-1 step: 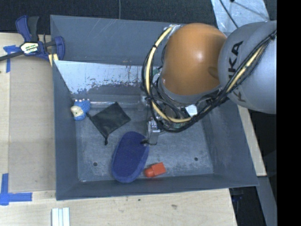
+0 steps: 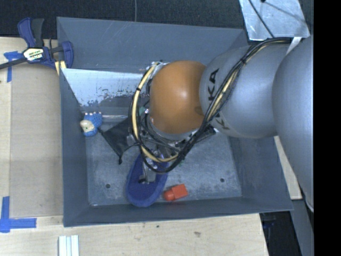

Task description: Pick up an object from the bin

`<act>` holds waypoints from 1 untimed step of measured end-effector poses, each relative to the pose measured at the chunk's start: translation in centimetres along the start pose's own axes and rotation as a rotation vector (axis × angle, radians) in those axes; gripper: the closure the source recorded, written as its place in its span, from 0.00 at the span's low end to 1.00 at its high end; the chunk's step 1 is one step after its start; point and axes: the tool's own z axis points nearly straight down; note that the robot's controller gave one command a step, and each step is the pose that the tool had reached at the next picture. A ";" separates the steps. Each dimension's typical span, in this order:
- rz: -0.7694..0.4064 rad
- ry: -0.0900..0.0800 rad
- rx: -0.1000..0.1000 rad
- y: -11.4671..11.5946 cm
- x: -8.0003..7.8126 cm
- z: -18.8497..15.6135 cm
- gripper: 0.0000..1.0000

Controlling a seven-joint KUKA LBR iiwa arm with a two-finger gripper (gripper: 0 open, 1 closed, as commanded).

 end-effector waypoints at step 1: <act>0.106 -0.001 -0.001 -2.6 -2.7 5.6 0.00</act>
Offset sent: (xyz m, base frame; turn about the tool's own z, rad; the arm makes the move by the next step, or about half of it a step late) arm 0.0317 -0.0194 -0.0549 0.1056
